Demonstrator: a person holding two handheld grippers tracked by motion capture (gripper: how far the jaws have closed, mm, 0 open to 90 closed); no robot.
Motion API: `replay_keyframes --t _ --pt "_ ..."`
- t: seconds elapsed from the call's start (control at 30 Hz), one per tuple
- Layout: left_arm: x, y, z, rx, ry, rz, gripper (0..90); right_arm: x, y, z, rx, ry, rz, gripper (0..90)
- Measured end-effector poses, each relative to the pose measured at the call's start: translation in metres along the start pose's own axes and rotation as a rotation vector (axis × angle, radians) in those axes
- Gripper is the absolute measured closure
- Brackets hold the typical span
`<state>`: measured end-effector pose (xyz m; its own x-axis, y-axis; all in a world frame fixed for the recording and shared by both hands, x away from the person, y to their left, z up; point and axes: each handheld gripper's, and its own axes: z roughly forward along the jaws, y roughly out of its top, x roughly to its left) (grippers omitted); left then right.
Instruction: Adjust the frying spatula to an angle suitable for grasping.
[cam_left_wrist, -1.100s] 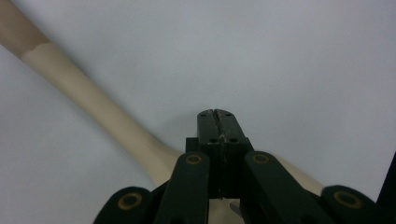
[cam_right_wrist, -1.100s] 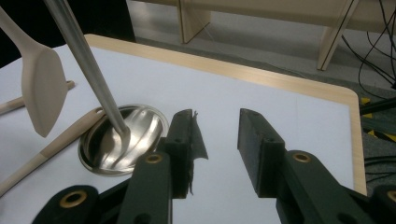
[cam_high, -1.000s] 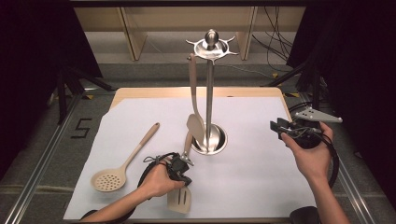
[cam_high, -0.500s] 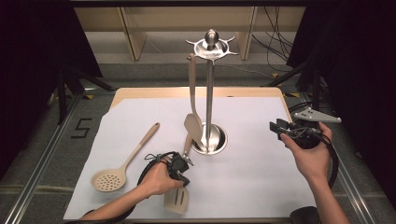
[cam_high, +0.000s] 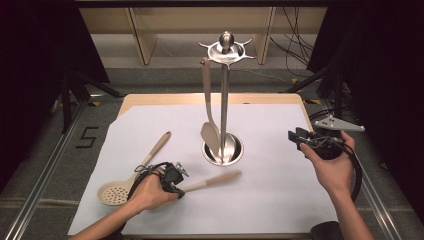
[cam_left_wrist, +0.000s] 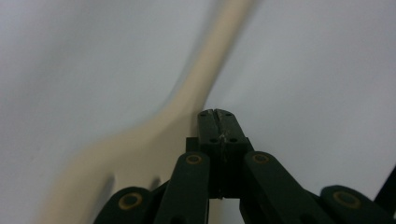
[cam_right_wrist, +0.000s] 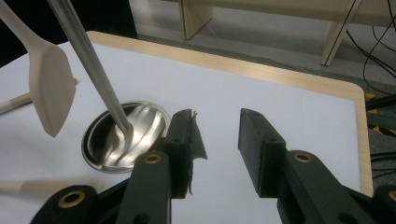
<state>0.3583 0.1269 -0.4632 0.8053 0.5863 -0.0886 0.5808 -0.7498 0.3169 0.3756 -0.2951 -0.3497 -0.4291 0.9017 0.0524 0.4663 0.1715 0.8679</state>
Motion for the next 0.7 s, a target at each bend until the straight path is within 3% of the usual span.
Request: replay_keyframes --t 0.03,0.17,0.27,0.3,0.43,0.5,0.63,0.7 --pt "0.003 -0.003 -0.001 -0.011 -0.014 -0.012 89.5 0.000 0.000 0.001 -0.007 0.003 -0.004 65.8" --pt "0.005 -0.006 -0.007 -0.081 0.008 -0.028 89.2 0.001 0.001 0.001 -0.002 0.004 0.012 65.7" --pt "0.002 0.000 -0.012 -0.148 0.028 0.047 82.4 0.003 0.001 0.000 0.011 0.006 0.029 65.6" --pt "0.001 0.003 -0.011 -0.166 0.029 0.090 77.5 0.002 0.002 0.000 0.005 0.007 0.019 65.6" --pt "-0.005 0.014 -0.008 -0.122 0.024 0.269 63.1 0.004 0.001 0.001 -0.004 0.011 0.032 65.4" --pt "-0.009 0.020 -0.003 -0.114 0.025 0.328 61.2 0.004 0.001 0.001 -0.008 0.015 0.029 65.4" --pt "-0.009 0.029 0.004 -0.078 0.017 0.406 61.5 0.002 0.001 0.001 0.000 0.013 0.008 65.2" --pt "-0.009 0.031 0.007 -0.059 0.007 0.421 62.0 0.001 0.001 0.001 -0.003 0.020 0.009 65.2"
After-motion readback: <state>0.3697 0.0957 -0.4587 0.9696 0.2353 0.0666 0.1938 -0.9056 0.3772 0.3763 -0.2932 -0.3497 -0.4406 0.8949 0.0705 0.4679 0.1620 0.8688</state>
